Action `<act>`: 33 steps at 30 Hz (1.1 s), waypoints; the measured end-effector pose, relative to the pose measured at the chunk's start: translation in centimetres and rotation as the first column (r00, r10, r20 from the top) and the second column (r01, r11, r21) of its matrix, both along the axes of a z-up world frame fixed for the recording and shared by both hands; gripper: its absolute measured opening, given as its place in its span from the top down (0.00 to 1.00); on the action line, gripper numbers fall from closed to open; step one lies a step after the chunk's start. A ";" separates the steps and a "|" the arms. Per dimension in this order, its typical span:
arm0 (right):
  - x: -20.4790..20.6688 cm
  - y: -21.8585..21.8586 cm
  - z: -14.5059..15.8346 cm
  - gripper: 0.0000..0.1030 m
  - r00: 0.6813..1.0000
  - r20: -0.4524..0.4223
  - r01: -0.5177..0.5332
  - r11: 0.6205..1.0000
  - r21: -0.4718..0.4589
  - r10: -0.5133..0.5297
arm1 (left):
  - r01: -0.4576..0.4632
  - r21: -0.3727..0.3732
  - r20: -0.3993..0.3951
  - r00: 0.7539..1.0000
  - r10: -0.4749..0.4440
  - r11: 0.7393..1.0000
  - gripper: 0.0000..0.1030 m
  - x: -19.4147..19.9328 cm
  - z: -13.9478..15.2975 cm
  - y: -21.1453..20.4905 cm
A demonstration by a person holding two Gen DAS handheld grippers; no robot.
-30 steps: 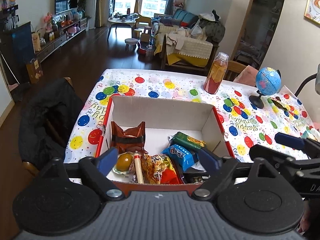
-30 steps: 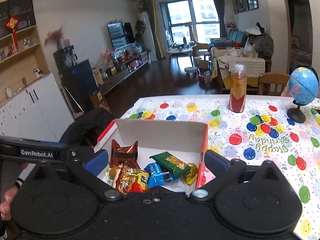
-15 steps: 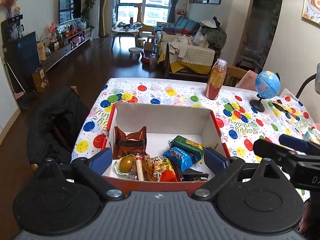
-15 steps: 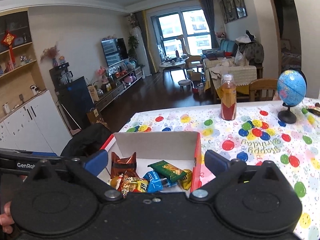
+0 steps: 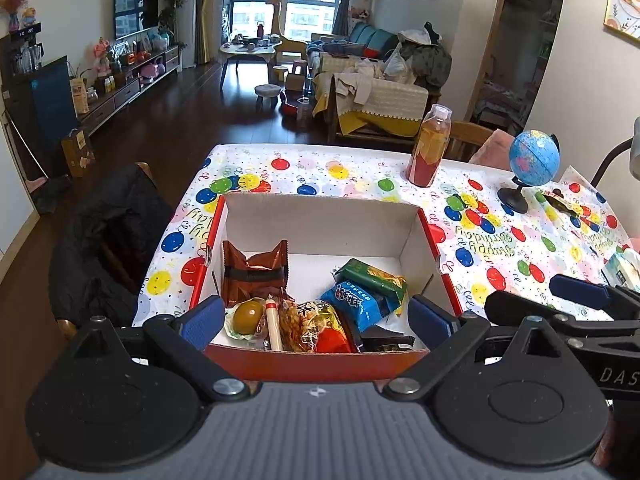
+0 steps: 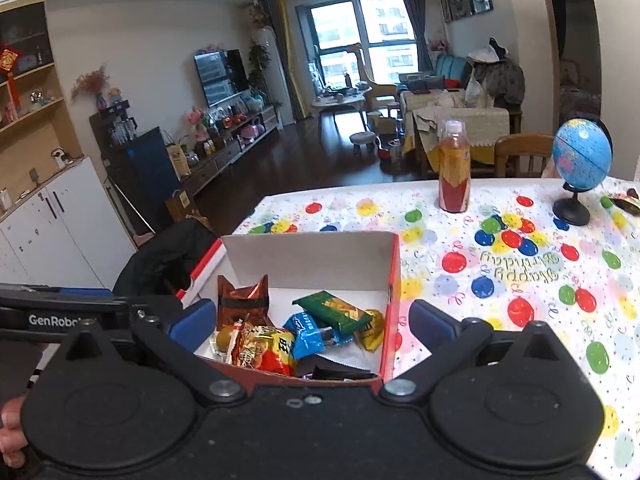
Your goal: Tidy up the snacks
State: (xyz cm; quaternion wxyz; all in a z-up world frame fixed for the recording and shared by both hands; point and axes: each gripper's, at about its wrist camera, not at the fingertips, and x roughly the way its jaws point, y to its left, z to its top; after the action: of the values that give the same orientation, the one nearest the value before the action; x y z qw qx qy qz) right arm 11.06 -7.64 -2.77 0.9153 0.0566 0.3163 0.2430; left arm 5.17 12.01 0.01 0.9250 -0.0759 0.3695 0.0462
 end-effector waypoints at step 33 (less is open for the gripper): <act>-0.8 -0.1 0.4 0.02 0.999 0.044 0.026 1.000 -0.005 -0.026 | -0.010 0.007 -0.009 1.000 0.010 1.000 0.04 -0.3 -0.3 -0.3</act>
State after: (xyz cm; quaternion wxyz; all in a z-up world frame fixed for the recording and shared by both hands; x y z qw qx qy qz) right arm 10.27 -7.74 -2.38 0.9253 0.0527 0.2960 0.2313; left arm 4.83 11.73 -0.30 0.9233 -0.0744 0.3731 0.0523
